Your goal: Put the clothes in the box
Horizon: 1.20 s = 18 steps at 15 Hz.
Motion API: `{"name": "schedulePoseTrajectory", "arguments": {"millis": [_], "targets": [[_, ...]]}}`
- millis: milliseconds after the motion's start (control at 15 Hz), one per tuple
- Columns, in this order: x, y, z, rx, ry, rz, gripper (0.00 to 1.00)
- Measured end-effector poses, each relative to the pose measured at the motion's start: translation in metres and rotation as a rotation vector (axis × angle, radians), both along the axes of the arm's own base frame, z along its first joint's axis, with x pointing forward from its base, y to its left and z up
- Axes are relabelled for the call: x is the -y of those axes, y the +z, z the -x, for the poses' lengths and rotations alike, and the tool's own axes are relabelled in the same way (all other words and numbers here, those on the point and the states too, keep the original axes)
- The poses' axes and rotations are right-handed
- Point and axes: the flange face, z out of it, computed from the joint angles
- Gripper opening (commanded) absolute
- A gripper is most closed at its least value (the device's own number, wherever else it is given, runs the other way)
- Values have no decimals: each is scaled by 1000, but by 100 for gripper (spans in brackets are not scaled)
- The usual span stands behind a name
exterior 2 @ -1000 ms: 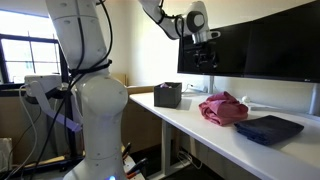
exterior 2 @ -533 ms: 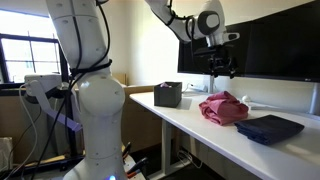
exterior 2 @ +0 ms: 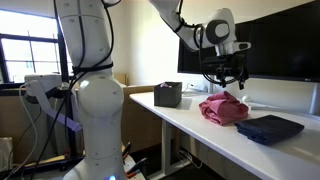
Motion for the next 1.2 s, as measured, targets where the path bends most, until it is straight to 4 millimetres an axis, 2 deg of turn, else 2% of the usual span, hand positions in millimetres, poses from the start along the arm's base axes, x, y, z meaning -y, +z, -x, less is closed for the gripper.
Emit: {"name": "schedulePoseTrajectory", "arguments": {"millis": [467, 600, 867, 1200], "targets": [[35, -36, -1, -75, -12, 4, 100], [38, -44, 0, -101, 8, 1, 100], [27, -59, 0, -162, 55, -20, 100], [-12, -72, -13, -198, 104, -56, 100]]}}
